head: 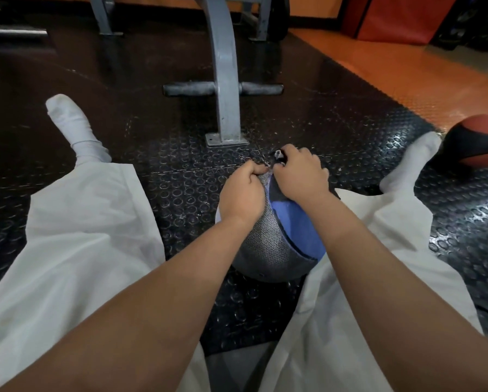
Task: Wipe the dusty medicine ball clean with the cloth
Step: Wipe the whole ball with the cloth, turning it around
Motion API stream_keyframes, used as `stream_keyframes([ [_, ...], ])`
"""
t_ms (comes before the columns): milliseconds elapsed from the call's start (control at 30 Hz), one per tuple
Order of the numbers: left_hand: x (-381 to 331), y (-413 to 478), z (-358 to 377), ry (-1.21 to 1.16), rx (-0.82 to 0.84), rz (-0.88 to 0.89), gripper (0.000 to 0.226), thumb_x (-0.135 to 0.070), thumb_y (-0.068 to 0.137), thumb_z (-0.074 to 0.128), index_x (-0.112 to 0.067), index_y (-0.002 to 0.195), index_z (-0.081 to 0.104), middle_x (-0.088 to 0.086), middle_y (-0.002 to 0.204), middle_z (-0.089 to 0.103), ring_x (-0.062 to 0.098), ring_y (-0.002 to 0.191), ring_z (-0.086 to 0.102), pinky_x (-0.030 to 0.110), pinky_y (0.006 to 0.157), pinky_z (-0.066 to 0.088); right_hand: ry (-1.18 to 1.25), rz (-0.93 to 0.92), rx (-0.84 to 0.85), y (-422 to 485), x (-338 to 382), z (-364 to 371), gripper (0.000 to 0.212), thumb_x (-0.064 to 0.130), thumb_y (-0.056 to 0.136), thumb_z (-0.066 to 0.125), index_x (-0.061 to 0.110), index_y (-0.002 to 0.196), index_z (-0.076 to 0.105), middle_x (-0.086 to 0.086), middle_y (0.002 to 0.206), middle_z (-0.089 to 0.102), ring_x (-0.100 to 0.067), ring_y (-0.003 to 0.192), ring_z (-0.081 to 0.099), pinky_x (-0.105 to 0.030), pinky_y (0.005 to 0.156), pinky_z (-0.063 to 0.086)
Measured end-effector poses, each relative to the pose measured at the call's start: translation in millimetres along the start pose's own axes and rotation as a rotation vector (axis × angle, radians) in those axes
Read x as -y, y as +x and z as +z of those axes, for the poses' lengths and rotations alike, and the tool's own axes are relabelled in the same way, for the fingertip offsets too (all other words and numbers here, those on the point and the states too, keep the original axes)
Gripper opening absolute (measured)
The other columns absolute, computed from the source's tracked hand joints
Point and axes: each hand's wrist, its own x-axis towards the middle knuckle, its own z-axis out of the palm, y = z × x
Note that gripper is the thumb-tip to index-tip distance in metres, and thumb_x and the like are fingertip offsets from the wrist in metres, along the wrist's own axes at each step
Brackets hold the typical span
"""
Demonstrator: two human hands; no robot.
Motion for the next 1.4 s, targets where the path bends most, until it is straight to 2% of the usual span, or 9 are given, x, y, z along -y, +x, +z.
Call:
stream_keyframes([
  [233,4,10,-11,-0.018,0.034,0.0,0.034,-0.008,0.093,0.044,-0.031,0.068,0.05,-0.013,0.076,0.059,0.01,0.073,0.053,0.03,0.064,0.036,-0.172,-0.383,-0.39,-70,-4,34,0.035,0.034,0.09,0.043,0.021,0.118,0.06,-0.006,0.121,0.06,-0.032,0.117,0.053,-0.047,0.089,0.04],
  [333,7,3,-8,0.01,0.019,0.005,0.03,-0.008,0.092,0.04,-0.027,0.072,0.052,-0.01,0.082,0.062,0.015,0.076,0.055,0.034,0.066,0.039,-0.161,-0.341,-0.347,-57,-2,26,0.037,0.034,0.087,0.04,0.022,0.116,0.061,-0.005,0.114,0.061,-0.03,0.111,0.056,-0.045,0.084,0.041],
  [567,0,-2,2,0.007,-0.045,-0.04,0.038,-0.009,0.097,0.032,-0.026,0.103,0.066,-0.013,0.123,0.064,0.01,0.103,0.057,0.03,0.085,0.046,0.149,0.083,0.158,21,-8,1,0.038,0.035,0.094,0.04,0.017,0.126,0.05,-0.014,0.126,0.056,-0.035,0.112,0.052,-0.044,0.092,0.041],
  [667,-3,3,2,0.027,-0.052,-0.059,0.037,-0.008,0.097,0.033,-0.025,0.1,0.065,-0.014,0.118,0.064,0.01,0.095,0.057,0.028,0.078,0.044,0.117,0.042,0.113,12,-8,10,0.044,0.039,0.095,0.036,0.018,0.132,0.047,-0.014,0.132,0.052,-0.035,0.12,0.047,-0.048,0.098,0.038],
  [867,8,14,-12,-0.009,0.005,-0.049,0.03,-0.011,0.094,0.043,-0.023,0.068,0.051,-0.009,0.077,0.06,0.017,0.074,0.055,0.036,0.068,0.042,-0.161,-0.412,-0.234,-73,-9,26,0.052,0.043,0.092,0.034,0.022,0.137,0.049,-0.008,0.141,0.05,-0.033,0.135,0.038,-0.054,0.101,0.035],
  [1000,12,5,-10,-0.057,0.012,-0.026,0.029,-0.009,0.092,0.04,-0.022,0.07,0.053,-0.004,0.077,0.062,0.017,0.073,0.053,0.042,0.072,0.044,-0.223,-0.315,-0.148,-55,-2,20,0.05,0.042,0.096,0.03,0.021,0.137,0.048,-0.008,0.141,0.049,-0.032,0.134,0.039,-0.056,0.101,0.035],
  [1167,1,-7,-3,-0.082,-0.01,-0.022,0.038,-0.005,0.096,0.034,-0.025,0.098,0.067,-0.017,0.111,0.063,0.004,0.097,0.057,0.02,0.076,0.041,-0.02,0.057,0.213,5,8,1,0.044,0.035,0.102,0.027,0.013,0.138,0.036,-0.017,0.142,0.04,-0.037,0.13,0.037,-0.053,0.105,0.03],
  [1267,-3,2,-1,-0.043,-0.025,-0.085,0.035,-0.006,0.094,0.035,-0.026,0.087,0.062,-0.016,0.103,0.063,0.006,0.087,0.056,0.025,0.07,0.041,-0.023,0.041,0.127,-1,9,7,0.044,0.035,0.102,0.029,0.015,0.141,0.035,-0.015,0.144,0.039,-0.034,0.133,0.034,-0.053,0.106,0.026],
  [1400,4,13,-7,-0.047,-0.049,-0.089,0.031,-0.003,0.089,0.039,-0.021,0.067,0.052,-0.003,0.072,0.058,0.016,0.069,0.049,0.034,0.062,0.035,-0.235,-0.224,-0.172,-52,10,28,0.049,0.038,0.096,0.033,0.014,0.134,0.051,-0.014,0.136,0.053,-0.037,0.131,0.042,-0.06,0.099,0.035],
])
